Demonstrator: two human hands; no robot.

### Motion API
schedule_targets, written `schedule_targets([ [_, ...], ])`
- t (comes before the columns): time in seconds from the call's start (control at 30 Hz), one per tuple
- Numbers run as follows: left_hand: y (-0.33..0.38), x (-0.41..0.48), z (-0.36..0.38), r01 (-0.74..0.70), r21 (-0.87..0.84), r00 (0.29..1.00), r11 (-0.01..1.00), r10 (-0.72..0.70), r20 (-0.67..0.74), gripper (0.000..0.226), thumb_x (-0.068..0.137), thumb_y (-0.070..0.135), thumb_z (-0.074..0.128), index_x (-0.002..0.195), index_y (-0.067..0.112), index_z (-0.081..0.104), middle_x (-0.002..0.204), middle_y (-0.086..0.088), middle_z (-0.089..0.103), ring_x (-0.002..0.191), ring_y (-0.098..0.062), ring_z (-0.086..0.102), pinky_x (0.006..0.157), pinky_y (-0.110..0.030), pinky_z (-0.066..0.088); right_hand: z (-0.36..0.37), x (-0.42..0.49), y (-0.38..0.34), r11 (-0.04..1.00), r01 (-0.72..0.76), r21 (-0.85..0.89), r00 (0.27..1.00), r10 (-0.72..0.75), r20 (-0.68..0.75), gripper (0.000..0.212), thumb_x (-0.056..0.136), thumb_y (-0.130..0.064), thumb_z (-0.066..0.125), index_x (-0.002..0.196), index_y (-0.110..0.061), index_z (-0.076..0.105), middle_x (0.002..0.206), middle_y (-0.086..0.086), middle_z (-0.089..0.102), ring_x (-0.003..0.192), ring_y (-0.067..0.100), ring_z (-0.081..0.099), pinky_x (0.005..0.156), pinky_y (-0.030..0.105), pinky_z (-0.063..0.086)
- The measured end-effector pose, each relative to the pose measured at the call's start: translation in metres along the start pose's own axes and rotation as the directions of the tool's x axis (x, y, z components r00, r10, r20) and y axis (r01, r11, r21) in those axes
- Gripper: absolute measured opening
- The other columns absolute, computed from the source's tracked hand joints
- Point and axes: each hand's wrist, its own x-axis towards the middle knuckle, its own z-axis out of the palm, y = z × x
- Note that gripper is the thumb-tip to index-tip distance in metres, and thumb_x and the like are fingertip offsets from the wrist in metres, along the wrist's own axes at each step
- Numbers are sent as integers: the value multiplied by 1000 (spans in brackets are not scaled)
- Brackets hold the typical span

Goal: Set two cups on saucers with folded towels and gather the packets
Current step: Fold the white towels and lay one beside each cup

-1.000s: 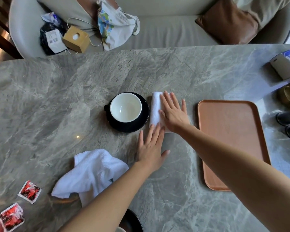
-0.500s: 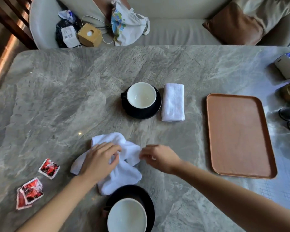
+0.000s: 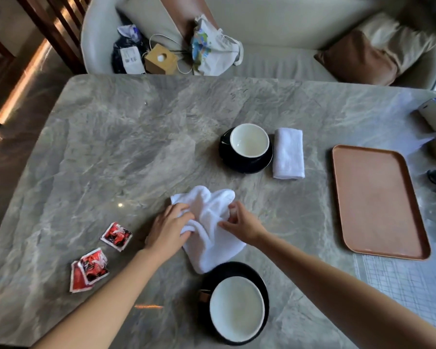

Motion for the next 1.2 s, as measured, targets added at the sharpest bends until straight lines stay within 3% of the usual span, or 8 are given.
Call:
schedule_targets([
  [0.2, -7, -1, -19, 76, -414, 995, 907, -94, -25, 5, 76, 13, 58, 77, 17, 55, 76, 6, 53, 76, -32, 58, 66, -43, 50, 5, -3, -16, 990, -1, 138, 964, 38, -264, 22, 85, -20, 59, 105, -17, 50, 79, -5, 55, 72, 14, 52, 69, 34, 45],
  [0.37, -23, 6, -35, 300, -672, 942, 677, -323, 94, 7, 85, 8, 53, 88, 10, 59, 84, -7, 64, 83, -23, 58, 76, -36, 45, 7, -19, -50, 929, 370, -16, 888, -359, -287, 6, 82, -17, 59, 88, -19, 56, 89, -7, 58, 84, 12, 54, 74, 35, 48],
  [0.5, -25, 13, -54, 377, -846, 905, 377, -343, 251, 17, 95, 15, 48, 87, 14, 63, 86, 1, 65, 88, -16, 58, 73, -24, 43, 24, -25, -63, 802, 477, -359, 867, -497, 41, 80, 66, -52, 73, 133, -23, 40, 127, -2, 49, 115, 20, 46, 94, 38, 42],
  [0.6, -29, 13, -66, 445, -878, 858, 176, -366, 361, 20, 96, 22, 46, 91, 23, 65, 79, 13, 69, 74, -3, 64, 58, -12, 48, 41, -24, -63, 655, 427, -623, 860, -508, 55, 108, 66, -50, 72, 149, -23, 7, 139, 2, 37, 122, 25, 39, 99, 40, 38],
  [0.77, -42, 6, -72, 505, -861, 821, 57, -339, 459, 17, 93, 28, 52, 100, 20, 66, 98, -2, 71, 88, -15, 66, 76, -27, 50, 43, -22, -72, 847, 393, -358, 860, -476, -183, 58, 82, -22, 53, 135, -31, 31, 117, -8, 56, 103, 16, 55, 73, 27, 42],
  [0.87, -42, 2, -68, 486, -849, 835, 209, -400, 379, 19, 92, 20, 54, 110, 13, 52, 110, -10, 61, 104, -27, 59, 90, -37, 45, 40, -18, -82, 881, 389, -271, 873, -446, -196, 36, 83, -19, 45, 114, -34, 35, 107, -11, 58, 82, 12, 55, 63, 26, 38],
  [1.0, -40, -13, -68, 157, -558, 904, 814, -347, -251, 20, 77, -4, 50, 93, 7, 52, 99, -8, 54, 97, -30, 54, 83, -43, 45, 34, -8, -91, 954, 300, 1, 915, -287, -282, 19, 86, -17, 43, 102, -26, 35, 91, -6, 55, 72, 19, 53, 64, 31, 39],
  [1.2, -21, -29, -59, 91, -431, 994, 898, -109, -18, 62, 57, 61, 68, 101, 19, 55, 99, 6, 53, 91, -13, 55, 76, -33, 47, 29, -2, -111, 935, 287, 207, 924, -214, -318, 16, 88, -5, 49, 86, -21, 52, 84, -5, 60, 77, 13, 56, 72, 33, 49],
])
